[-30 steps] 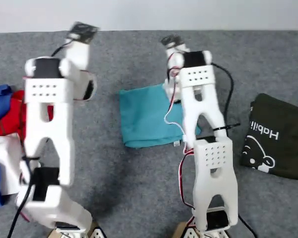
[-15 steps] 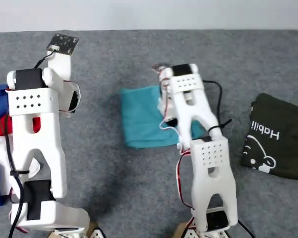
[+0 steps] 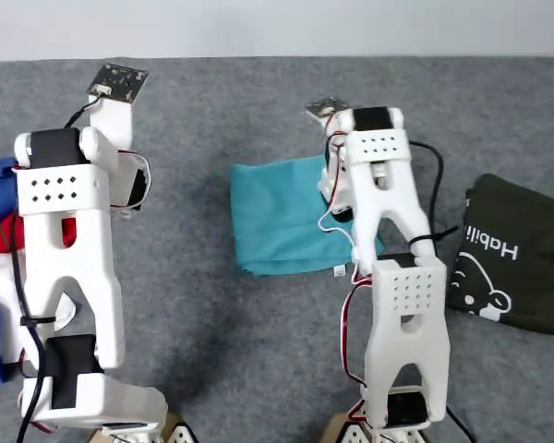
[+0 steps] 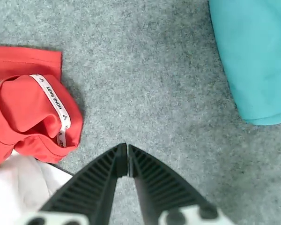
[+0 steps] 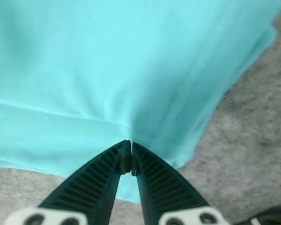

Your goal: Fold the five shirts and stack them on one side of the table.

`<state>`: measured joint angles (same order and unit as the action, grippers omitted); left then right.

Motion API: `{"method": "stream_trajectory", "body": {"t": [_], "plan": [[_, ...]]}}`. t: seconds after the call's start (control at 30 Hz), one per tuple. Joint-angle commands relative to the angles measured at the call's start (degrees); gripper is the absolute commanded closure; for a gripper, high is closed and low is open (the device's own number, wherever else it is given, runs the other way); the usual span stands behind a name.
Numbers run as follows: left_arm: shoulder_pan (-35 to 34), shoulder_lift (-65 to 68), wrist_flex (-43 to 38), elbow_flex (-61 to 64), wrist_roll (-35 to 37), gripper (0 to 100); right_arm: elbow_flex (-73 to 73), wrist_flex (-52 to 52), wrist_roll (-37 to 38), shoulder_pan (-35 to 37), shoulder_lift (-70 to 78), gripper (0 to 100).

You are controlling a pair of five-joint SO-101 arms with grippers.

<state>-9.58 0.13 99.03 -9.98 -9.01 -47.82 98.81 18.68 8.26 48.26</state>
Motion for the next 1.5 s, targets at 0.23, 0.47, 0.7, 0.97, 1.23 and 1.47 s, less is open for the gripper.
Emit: {"method": "stream_trajectory", "body": {"t": [0.23,0.47,0.7,0.97,1.23,1.47], "plan": [[0.26,-2.37,1.41,0.04,-0.53,99,-0.62,-0.84,4.22,-6.29,-3.03,98.8],[0.18,-2.81,1.41,0.04,-0.53,99,-0.18,4.00,-0.44,0.66,-10.51,98.8],[-0.26,-2.90,1.49,1.27,-0.44,99,-0.26,3.91,-15.03,1.89,-7.60,82.7],[-0.26,-2.90,1.49,3.91,-0.44,99,-0.62,-0.57,-23.38,3.12,2.77,55.7],[-0.26,-2.64,1.49,4.00,-0.35,99,-0.62,-1.71,-25.05,5.67,9.80,59.3],[-0.18,-2.55,1.41,4.00,-0.35,99,-0.62,-0.22,-24.79,7.43,9.98,96.5]]}}
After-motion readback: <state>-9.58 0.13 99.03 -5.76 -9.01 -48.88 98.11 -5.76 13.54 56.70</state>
